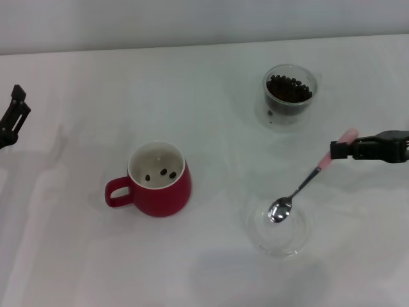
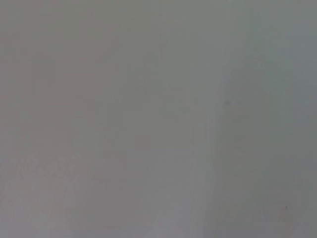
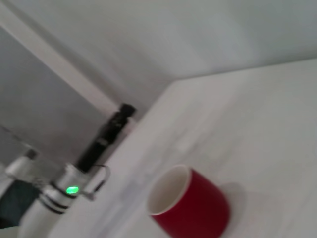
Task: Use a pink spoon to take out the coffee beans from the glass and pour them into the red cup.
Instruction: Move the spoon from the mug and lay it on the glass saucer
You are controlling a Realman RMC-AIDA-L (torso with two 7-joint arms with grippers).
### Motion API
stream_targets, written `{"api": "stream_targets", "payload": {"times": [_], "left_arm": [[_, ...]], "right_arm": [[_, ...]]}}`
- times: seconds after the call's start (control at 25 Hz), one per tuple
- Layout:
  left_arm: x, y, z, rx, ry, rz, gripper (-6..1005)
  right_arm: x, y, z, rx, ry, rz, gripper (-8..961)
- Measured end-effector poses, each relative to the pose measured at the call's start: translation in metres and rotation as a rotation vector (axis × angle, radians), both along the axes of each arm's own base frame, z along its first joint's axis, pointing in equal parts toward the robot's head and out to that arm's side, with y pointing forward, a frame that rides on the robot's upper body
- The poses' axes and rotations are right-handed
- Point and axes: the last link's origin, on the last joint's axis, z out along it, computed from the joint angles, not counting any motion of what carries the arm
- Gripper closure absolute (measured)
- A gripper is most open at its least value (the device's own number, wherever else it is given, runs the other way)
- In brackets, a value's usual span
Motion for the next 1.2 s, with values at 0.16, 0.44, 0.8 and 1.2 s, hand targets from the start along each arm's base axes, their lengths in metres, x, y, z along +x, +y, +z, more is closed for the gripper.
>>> {"api": "stream_targets", "payload": {"times": [0.16, 0.44, 0.8, 1.2], "left_arm": [[0.000, 0.000, 0.000, 0.000, 0.000, 0.000, 108], [-0.002, 0.000, 0.001, 0.007, -0.002, 0.010, 107], [-0.001, 0.001, 0.001, 0.009, -0.001, 0.009, 107], [-0.002, 0.001, 0.002, 0.012, -0.001, 0.014, 107]], "right_arm": [[0.003, 0.007, -0.009, 0.027, -0.037, -0.022, 776], [0.006, 0.010, -0.021, -0.007, -0.112, -0.024, 775], [0.002, 0.013, -0.036, -0.074, -0.176, 0.012, 773], [-0.004, 0.029, -0.047, -0.060, -0.236, 0.013, 756]]}}
